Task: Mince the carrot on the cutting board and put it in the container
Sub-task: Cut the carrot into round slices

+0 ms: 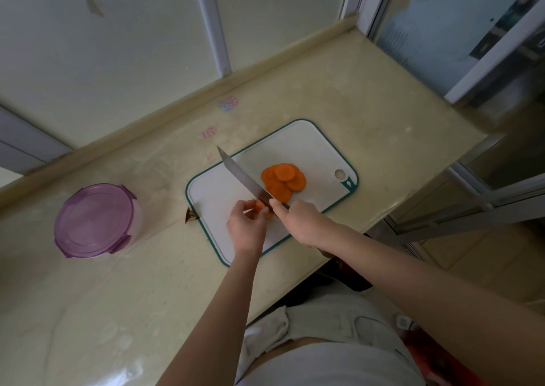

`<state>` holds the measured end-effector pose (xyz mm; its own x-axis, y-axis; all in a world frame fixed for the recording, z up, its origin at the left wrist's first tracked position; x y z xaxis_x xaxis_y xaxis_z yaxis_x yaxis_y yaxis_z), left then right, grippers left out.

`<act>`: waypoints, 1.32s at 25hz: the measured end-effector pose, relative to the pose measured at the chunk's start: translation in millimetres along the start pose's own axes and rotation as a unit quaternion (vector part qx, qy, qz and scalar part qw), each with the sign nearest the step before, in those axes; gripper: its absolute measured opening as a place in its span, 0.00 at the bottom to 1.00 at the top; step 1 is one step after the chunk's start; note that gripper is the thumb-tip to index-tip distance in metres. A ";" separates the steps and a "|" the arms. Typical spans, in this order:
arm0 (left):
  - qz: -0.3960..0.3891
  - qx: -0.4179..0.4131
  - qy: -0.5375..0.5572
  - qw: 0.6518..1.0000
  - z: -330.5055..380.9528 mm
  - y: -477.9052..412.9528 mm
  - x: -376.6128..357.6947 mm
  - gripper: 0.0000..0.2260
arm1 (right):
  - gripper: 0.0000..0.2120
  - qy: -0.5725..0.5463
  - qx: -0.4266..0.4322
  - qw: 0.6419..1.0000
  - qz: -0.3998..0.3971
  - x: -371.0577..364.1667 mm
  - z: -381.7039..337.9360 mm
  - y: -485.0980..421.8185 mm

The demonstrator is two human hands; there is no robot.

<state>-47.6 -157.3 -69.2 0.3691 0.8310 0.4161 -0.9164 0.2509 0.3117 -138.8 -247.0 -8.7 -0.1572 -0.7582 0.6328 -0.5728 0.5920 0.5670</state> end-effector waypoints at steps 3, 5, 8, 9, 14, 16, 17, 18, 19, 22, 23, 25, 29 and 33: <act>-0.006 -0.002 -0.018 1.000 1.7 -3.4 -1.4 0.06 | 0.24 -0.004 -0.009 1.000 -0.023 3.6 19.0 11.8; -0.008 -0.007 -0.030 0.999 1.7 -5.0 -2.3 0.06 | 0.25 -0.012 -0.050 0.999 -0.014 4.5 32.4 23.3; -0.017 -0.012 -0.047 0.999 0.8 -6.9 -2.6 0.07 | 0.25 -0.025 -0.085 0.996 0.000 -0.6 40.1 30.3; -0.020 -0.015 -0.052 0.998 0.7 -7.5 -2.0 0.07 | 0.25 -0.027 -0.087 0.996 -0.001 -3.0 38.8 28.4; -0.038 -0.022 -0.069 0.997 4.0 -10.8 -1.4 0.07 | 0.24 -0.031 -0.040 0.998 -0.022 -9.5 28.9 11.8; -0.035 -0.035 -0.078 0.996 4.1 -11.4 -0.9 0.07 | 0.22 -0.049 -0.017 0.998 -0.027 -10.8 20.5 5.8; -0.033 -0.041 -0.080 0.995 4.2 -11.0 -0.8 0.07 | 0.22 -0.062 -0.016 0.998 -0.022 -10.1 17.5 1.7; -0.031 -0.044 -0.078 0.996 3.8 -11.0 -0.4 0.07 | 0.22 -0.069 -0.017 0.997 -0.015 -8.9 14.6 -2.2; -0.029 -0.043 -0.075 0.996 3.5 -10.8 0.2 0.07 | 0.22 -0.065 -0.022 0.998 -0.011 -8.4 11.1 -5.2; -0.027 -0.040 -0.078 0.996 5.6 -10.7 0.5 0.07 | 0.26 -0.025 -0.039 0.999 -0.005 -7.7 7.9 -8.7; -0.028 -0.040 -0.077 0.996 6.5 -10.3 -0.1 0.07 | 0.26 -0.020 -0.040 0.999 -0.003 -7.0 8.2 -8.1; -0.024 -0.038 -0.080 0.996 8.3 -9.0 -1.7 0.07 | 0.26 -0.022 -0.040 0.999 -0.006 -6.8 9.0 -6.0; -0.023 -0.039 -0.093 0.995 11.2 -9.3 -4.2 0.09 | 0.26 -0.059 -0.046 0.997 -0.004 -10.2 12.1 -2.7; -0.037 -0.033 -0.090 0.995 10.5 -5.7 -7.4 0.09 | 0.26 -0.063 -0.033 0.997 -0.001 -10.3 12.0 0.5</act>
<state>-43.4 -170.1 -65.1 0.4526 0.7079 0.5422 -0.8915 0.3453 0.2934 -147.1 -242.2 -21.3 -0.2592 -0.7852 0.5624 -0.5191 0.6043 0.6044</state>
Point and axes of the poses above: each hand's wrist, its own y-axis away from the middle knuckle, its own x-axis out of the back of the hand, z = x × y, the point moved 6 cm from there along -y, towards the middle knuckle, and after that the axes turned 7 degrees about z, right-handed, at the moved point
